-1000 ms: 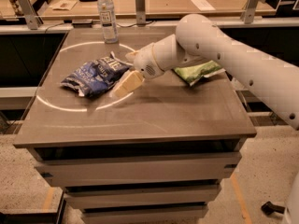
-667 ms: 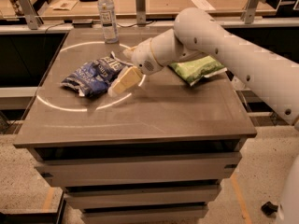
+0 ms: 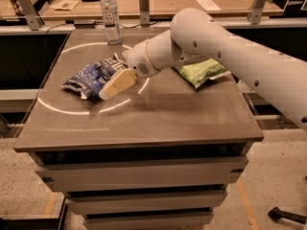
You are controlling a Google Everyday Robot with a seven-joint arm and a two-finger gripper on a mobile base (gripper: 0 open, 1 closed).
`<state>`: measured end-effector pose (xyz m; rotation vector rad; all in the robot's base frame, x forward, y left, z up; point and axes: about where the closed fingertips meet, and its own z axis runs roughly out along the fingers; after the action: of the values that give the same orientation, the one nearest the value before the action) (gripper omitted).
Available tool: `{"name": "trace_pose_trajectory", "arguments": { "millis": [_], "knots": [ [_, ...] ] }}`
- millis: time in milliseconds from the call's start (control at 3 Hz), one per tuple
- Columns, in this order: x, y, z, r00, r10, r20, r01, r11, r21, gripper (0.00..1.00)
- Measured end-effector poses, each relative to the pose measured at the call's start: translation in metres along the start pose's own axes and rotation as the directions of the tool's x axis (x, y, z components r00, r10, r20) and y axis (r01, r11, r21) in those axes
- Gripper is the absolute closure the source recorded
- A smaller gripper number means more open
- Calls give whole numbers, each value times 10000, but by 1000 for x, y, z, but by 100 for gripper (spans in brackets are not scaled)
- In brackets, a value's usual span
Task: Move blue chip bag near blue plastic bottle
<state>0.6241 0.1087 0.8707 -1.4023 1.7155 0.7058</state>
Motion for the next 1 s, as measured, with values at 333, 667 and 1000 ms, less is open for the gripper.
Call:
{"name": "trace_pose_trajectory", "arguments": {
  "millis": [333,667,1000],
  "knots": [
    [-2,4,-5,9986,-5,519,1,10000,84,17],
    [-16,-12,-27,9894,-590,1328,517,9970,579,40],
    [-33,-25,-47,9811,-1261,1471,1149,9900,824,40]
  ]
}}
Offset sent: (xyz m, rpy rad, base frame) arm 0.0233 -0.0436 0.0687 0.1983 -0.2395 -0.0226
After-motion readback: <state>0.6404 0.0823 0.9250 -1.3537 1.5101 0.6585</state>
